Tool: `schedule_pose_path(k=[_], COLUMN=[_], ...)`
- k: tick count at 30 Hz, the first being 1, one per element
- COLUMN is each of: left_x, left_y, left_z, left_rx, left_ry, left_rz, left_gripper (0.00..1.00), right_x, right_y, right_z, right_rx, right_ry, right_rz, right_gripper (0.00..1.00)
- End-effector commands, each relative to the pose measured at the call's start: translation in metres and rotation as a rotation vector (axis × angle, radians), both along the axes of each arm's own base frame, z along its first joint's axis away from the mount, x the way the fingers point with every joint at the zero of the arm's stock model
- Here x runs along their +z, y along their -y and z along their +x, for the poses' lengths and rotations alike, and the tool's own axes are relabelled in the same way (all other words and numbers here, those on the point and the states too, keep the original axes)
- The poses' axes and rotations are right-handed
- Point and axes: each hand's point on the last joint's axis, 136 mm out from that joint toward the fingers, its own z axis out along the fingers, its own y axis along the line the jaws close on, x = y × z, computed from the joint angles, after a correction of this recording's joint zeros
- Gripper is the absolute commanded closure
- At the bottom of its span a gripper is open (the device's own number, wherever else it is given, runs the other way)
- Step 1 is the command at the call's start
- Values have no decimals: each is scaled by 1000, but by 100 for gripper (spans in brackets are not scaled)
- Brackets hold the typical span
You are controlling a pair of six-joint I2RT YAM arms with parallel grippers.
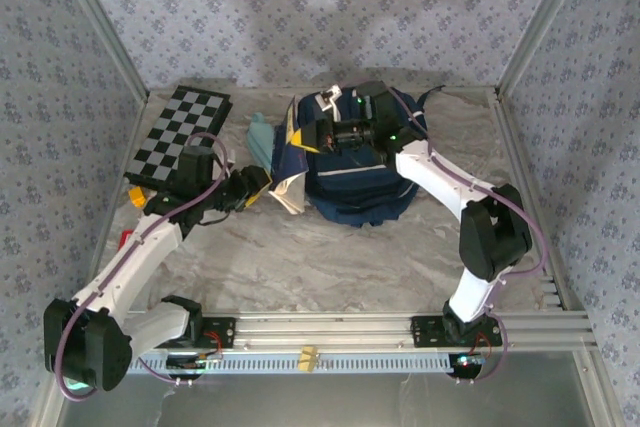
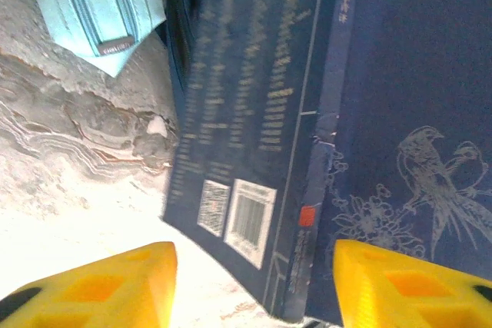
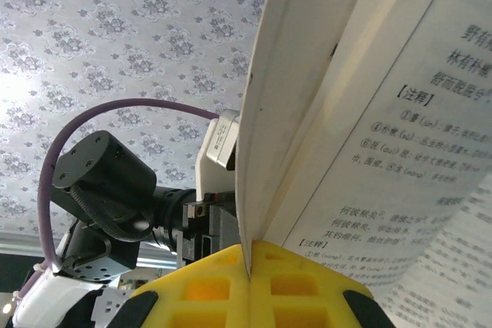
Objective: Pack the student bag
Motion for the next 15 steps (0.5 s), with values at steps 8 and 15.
schedule_pose_path(k=[8,15], left_x=[13,10], left_y=[15,18], left_z=[4,3], left_rx=[-58,-65], left_ry=[33,23], left_rz=[-56,-49], left_gripper=[66,76], right_x=[15,14], right_y=[-15,-19], right_z=[-6,-6], right_rx=[86,96], right_ry=[54,54], right_rz=[33,33], right_gripper=[100,100])
